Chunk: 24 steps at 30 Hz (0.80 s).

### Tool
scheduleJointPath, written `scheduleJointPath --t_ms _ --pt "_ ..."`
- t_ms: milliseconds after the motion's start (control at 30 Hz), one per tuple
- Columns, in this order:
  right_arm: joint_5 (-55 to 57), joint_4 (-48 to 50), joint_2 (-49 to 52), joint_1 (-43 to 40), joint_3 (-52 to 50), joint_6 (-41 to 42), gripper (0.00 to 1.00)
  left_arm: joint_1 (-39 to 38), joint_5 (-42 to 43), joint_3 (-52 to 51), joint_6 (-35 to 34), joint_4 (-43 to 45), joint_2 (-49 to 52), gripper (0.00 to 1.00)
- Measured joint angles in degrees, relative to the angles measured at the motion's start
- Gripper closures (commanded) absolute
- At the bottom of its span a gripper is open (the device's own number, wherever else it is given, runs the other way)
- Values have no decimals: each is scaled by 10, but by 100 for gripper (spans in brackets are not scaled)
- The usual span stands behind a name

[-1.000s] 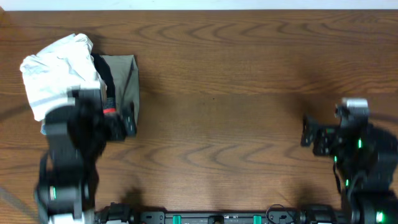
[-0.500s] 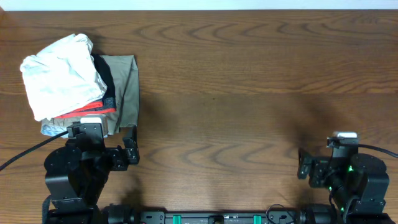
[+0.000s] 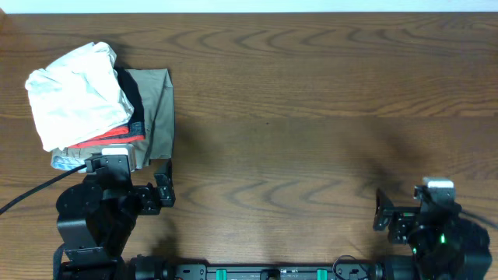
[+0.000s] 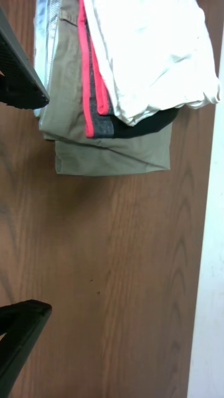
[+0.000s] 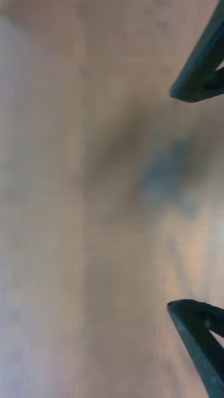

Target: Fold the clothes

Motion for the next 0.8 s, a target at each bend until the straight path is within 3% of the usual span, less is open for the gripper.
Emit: scheduleJointPath --t_ms 167,533,800 --pt "-7 148 -108 0 -111 -8 1 0 0 0 0 0 0 2" --pt "-27 603 -112 0 -363 -33 1 0 2 -1 0 0 0 2" --pt "-26 534 -111 0 -393 -71 1 0 2 0 0 0 0 2"
